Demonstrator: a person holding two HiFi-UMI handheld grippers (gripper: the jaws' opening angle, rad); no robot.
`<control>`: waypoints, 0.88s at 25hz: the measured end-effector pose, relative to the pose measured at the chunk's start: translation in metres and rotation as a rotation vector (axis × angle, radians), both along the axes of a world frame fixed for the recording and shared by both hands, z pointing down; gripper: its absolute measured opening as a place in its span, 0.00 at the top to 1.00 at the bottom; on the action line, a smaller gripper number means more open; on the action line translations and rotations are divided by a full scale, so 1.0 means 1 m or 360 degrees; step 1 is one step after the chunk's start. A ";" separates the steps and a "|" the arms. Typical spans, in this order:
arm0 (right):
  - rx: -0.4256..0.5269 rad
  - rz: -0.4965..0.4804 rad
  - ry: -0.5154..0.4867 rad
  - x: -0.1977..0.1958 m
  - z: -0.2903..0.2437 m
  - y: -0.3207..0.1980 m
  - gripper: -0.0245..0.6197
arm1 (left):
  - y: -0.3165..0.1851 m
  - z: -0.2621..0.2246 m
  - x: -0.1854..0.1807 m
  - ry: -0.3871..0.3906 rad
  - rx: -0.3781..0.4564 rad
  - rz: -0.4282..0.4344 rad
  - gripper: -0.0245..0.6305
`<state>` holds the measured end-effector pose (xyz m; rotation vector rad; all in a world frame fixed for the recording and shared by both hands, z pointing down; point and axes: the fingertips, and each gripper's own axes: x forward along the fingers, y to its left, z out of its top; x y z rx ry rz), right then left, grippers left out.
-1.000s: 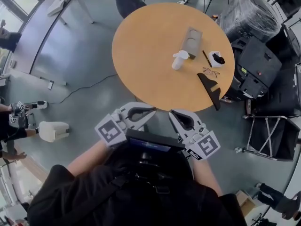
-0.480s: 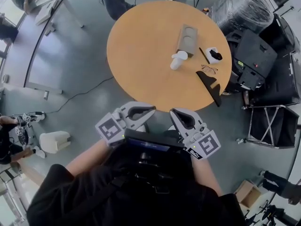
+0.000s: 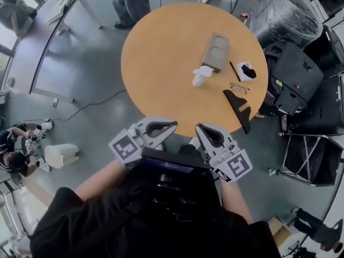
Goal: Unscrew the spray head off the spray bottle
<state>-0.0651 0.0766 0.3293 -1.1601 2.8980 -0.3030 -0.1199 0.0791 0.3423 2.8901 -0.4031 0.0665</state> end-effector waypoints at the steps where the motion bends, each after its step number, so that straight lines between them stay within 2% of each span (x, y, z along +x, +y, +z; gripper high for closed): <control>1: 0.0009 -0.0017 0.0000 0.011 -0.001 -0.006 0.94 | -0.005 -0.001 0.011 -0.0002 0.0009 -0.0016 0.96; 9: 0.0028 -0.0188 -0.0023 0.094 0.000 -0.047 0.93 | -0.041 -0.001 0.095 -0.0043 0.0043 -0.0203 0.95; 14: 0.0020 -0.0283 -0.0046 0.142 0.013 -0.072 0.93 | -0.064 0.015 0.141 -0.0121 0.0064 -0.0354 0.94; 18: -0.0002 -0.0348 -0.0055 0.170 0.030 -0.092 0.92 | -0.083 0.035 0.166 -0.0196 0.0067 -0.0457 0.94; 22: -0.0036 -0.0348 -0.0076 0.178 0.049 -0.116 0.90 | -0.104 0.058 0.174 -0.0250 0.0086 -0.0523 0.94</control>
